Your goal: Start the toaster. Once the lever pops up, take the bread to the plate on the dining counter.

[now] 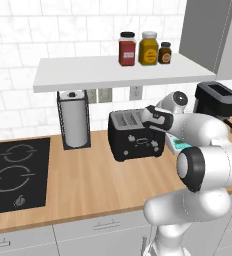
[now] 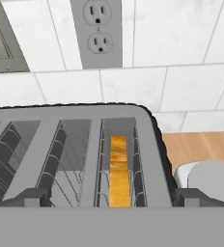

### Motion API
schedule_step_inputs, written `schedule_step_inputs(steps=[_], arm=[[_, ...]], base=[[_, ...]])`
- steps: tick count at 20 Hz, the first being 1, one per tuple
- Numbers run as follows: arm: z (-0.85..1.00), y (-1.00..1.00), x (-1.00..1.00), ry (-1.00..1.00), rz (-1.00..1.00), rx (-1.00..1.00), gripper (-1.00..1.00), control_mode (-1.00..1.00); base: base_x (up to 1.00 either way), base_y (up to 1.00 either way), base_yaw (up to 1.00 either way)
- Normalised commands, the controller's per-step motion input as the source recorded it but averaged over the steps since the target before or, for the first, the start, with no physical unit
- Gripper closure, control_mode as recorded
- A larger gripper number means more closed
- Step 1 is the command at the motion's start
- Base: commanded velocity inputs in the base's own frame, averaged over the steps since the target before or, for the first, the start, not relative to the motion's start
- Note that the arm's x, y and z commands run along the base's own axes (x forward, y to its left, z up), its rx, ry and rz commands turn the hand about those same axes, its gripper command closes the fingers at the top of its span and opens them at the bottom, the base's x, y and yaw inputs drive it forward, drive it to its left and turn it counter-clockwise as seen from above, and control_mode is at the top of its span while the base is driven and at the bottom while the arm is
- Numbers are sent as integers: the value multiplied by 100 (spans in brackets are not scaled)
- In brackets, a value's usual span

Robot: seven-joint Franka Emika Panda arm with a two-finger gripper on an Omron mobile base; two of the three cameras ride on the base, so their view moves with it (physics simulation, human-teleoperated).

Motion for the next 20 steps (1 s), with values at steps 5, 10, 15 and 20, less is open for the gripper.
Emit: schedule_step_inputs(steps=[5, 10, 15, 20], arm=[[0, 0, 0, 0, 0, 0, -100, -100], [0, 0, 0, 0, 0, 0, -100, -100], [0, 0, 0, 0, 0, 0, -100, -100], [0, 0, 0, 0, 0, 0, -100, -100]], base=[[0, 0, 0], [0, 0, 0], [0, 0, 0], [0, 0, 0]])
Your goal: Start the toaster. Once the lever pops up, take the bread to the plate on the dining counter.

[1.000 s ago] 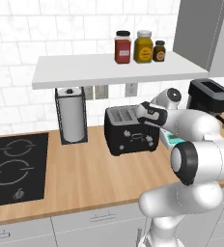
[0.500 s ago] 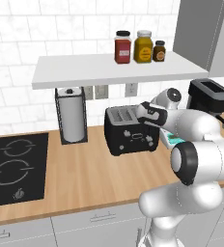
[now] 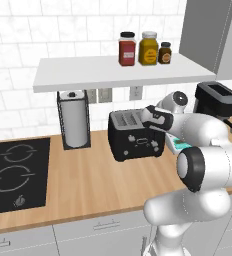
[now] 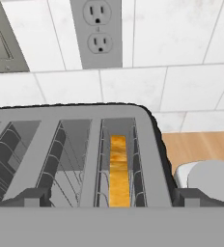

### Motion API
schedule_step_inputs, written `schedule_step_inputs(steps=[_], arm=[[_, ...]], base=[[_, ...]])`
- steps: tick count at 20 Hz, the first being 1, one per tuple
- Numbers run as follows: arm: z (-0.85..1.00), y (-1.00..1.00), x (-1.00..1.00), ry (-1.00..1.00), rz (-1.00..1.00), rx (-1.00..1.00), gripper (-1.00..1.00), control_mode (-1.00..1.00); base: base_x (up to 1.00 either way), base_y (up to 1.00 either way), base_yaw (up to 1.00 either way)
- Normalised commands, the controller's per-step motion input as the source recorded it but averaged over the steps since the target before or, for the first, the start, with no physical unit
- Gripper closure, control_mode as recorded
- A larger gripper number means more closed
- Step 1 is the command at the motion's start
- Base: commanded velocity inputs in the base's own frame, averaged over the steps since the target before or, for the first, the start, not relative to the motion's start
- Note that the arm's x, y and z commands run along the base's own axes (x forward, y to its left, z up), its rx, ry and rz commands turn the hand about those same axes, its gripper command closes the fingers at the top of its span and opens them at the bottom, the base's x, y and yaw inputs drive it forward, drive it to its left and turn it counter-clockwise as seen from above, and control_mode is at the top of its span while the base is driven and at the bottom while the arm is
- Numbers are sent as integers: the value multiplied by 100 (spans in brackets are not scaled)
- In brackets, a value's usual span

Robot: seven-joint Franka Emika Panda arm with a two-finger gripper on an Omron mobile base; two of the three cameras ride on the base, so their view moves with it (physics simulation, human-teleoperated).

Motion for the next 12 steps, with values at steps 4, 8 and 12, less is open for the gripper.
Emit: schedule_step_inputs(steps=[4, 8, 12], arm=[[0, 0, 0, 0, 0, 0, -100, -100], [0, 0, 0, 0, 0, 0, -100, -100], [0, 0, 0, 0, 0, 0, -100, -100]], base=[[0, 0, 0], [0, 0, 0], [0, 0, 0]])
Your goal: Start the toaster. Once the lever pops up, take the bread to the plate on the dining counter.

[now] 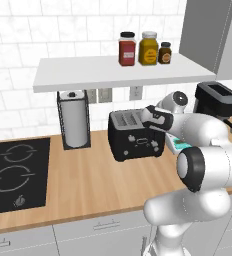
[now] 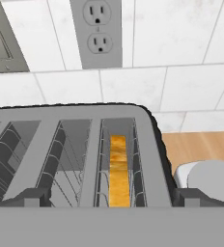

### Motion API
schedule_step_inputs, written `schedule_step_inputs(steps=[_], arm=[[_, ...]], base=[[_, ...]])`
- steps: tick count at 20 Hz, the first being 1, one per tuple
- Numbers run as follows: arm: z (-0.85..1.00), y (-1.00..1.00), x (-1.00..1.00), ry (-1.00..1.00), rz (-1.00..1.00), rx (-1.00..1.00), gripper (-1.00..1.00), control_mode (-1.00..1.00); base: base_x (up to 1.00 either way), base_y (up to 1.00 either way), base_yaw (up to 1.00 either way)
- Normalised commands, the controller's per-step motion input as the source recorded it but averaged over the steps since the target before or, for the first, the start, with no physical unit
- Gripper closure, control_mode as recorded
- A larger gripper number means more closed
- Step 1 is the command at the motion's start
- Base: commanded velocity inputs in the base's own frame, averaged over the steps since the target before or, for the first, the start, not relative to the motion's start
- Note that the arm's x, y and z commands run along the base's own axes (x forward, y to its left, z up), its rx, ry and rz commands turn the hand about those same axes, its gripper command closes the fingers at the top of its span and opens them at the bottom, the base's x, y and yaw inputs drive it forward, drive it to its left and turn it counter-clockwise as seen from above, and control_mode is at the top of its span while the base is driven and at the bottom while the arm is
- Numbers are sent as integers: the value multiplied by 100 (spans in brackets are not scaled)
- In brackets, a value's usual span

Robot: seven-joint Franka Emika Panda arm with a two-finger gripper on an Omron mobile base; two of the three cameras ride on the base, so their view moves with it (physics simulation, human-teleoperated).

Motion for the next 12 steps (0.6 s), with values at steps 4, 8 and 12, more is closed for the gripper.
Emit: schedule_step_inputs(steps=[4, 8, 12], arm=[[0, 0, 0, 0, 0, 0, -100, -100], [0, 0, 0, 0, 0, 0, -100, -100], [0, 0, 0, 0, 0, 0, -100, -100]], base=[[0, 0, 0], [0, 0, 0], [0, 0, 0]])
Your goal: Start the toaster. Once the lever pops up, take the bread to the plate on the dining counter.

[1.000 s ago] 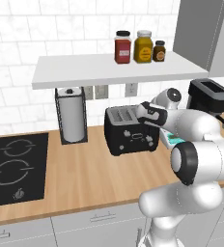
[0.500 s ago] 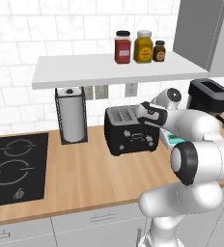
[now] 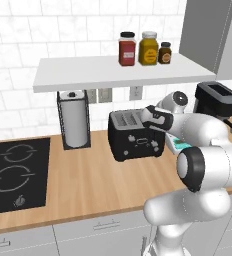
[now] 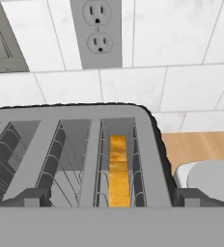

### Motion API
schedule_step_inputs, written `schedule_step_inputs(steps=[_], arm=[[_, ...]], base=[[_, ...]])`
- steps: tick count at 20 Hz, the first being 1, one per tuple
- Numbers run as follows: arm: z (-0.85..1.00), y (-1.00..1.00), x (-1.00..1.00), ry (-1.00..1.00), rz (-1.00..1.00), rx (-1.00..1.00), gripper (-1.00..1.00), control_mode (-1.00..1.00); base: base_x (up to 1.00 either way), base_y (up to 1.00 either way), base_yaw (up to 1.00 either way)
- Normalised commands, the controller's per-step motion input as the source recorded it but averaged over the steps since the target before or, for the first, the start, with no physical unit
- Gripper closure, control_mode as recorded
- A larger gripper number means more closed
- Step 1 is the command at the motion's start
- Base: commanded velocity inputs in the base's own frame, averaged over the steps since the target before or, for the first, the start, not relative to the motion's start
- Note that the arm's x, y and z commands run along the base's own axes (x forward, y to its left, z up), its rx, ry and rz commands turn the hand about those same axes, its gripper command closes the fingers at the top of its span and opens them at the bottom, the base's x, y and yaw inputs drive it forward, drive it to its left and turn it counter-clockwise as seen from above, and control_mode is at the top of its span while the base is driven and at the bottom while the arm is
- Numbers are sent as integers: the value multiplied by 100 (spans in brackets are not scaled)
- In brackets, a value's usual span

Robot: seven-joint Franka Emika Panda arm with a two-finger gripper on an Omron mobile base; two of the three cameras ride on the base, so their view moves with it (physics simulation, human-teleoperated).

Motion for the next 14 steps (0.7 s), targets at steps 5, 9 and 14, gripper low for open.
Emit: schedule_step_inputs(steps=[5, 9, 14], arm=[[0, 0, 0, 0, 0, 0, -100, -100], [0, 0, 0, 0, 0, 0, -100, -100], [0, 0, 0, 0, 0, 0, -100, -100]], base=[[0, 0, 0], [0, 0, 0], [0, 0, 0]])
